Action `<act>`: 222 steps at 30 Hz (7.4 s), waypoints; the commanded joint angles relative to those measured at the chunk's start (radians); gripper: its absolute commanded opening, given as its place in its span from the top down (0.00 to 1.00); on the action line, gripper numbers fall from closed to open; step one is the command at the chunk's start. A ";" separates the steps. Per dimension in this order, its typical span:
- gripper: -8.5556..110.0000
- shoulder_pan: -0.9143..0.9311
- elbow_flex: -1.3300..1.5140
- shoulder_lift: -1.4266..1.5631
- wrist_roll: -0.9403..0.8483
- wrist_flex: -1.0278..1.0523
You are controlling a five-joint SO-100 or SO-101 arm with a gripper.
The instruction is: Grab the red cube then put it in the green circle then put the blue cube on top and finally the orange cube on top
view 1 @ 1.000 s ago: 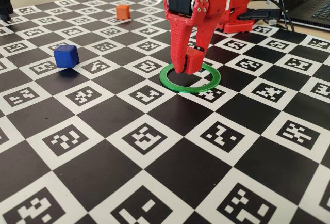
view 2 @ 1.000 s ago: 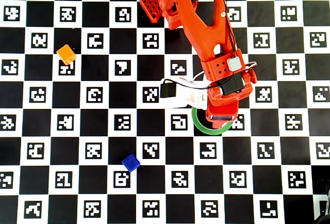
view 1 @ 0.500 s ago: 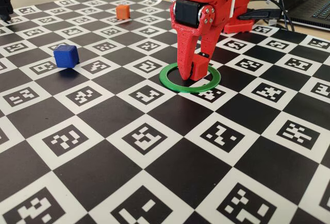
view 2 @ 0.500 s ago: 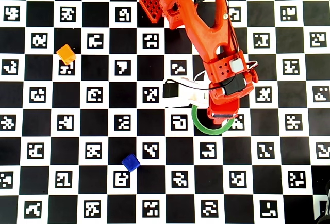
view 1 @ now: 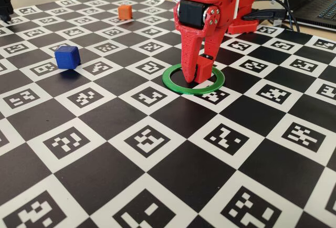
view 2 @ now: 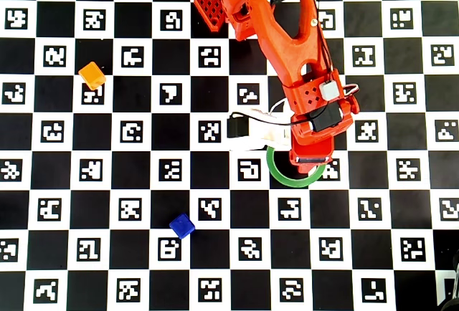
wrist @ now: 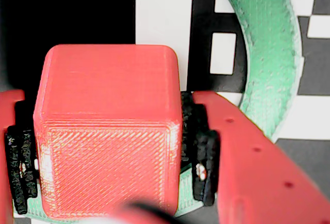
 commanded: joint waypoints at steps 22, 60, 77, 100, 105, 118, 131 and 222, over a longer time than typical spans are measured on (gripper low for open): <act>0.55 0.029 0.012 0.138 -0.015 0.025; 0.56 0.147 -0.183 0.348 -0.080 0.347; 0.56 0.267 -0.548 0.129 0.011 0.523; 0.57 0.471 -1.068 -0.298 0.146 0.627; 0.57 0.525 -1.198 -0.416 0.164 0.650; 0.58 0.611 -1.460 -0.632 0.209 0.663; 0.58 0.617 -1.536 -0.759 0.235 0.643; 0.91 0.451 -0.663 0.067 0.075 0.575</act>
